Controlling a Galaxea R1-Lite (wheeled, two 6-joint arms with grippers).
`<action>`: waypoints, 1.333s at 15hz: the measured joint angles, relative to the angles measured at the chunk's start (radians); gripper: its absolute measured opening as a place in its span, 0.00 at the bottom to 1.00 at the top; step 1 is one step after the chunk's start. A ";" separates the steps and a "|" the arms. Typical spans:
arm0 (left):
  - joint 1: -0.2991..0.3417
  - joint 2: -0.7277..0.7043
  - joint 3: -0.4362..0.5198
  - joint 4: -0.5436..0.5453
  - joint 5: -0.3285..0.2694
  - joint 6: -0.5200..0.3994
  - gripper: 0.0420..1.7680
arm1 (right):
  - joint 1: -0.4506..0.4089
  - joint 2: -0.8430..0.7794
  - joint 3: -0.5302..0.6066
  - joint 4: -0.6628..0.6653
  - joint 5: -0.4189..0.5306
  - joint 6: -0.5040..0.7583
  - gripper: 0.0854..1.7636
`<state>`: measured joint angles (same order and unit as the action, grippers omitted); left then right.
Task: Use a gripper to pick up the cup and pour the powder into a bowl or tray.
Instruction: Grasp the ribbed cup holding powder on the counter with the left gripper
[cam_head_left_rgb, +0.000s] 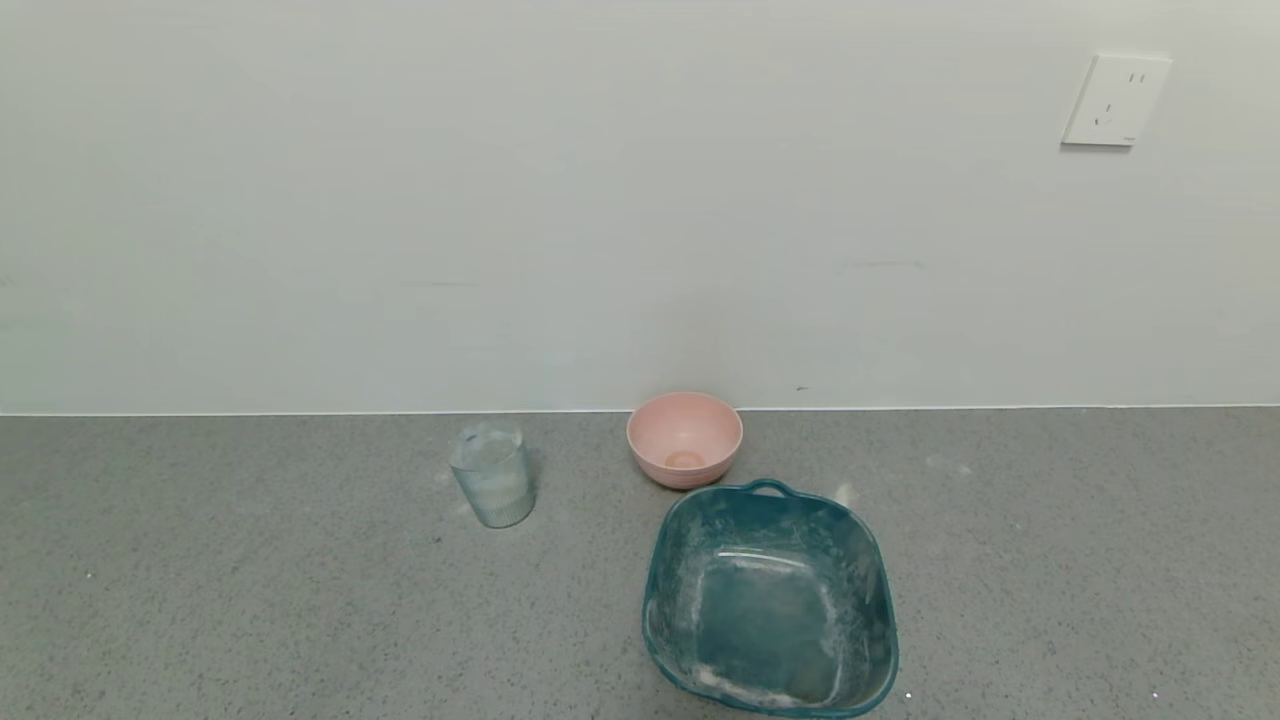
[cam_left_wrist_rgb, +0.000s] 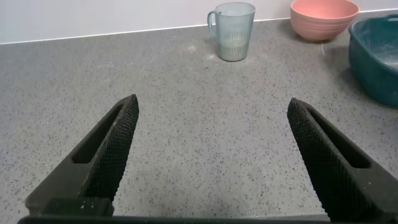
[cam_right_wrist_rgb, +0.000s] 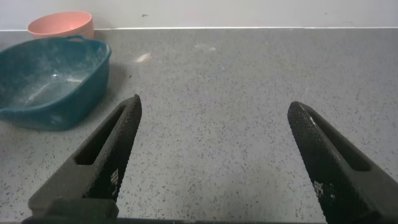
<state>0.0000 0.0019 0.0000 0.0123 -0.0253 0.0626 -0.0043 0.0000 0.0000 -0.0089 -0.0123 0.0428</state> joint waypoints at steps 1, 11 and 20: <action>0.000 0.000 0.000 0.001 0.000 0.000 0.97 | 0.000 0.000 0.000 0.000 0.000 0.000 0.97; 0.000 0.053 -0.099 0.010 -0.040 0.012 0.97 | 0.000 0.000 0.000 0.000 0.000 0.000 0.97; -0.053 0.535 -0.407 -0.071 -0.037 0.012 0.97 | 0.000 0.000 0.000 0.000 0.000 0.000 0.97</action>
<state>-0.0534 0.5368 -0.4070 -0.0585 -0.0619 0.0749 -0.0047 0.0000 0.0000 -0.0089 -0.0123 0.0428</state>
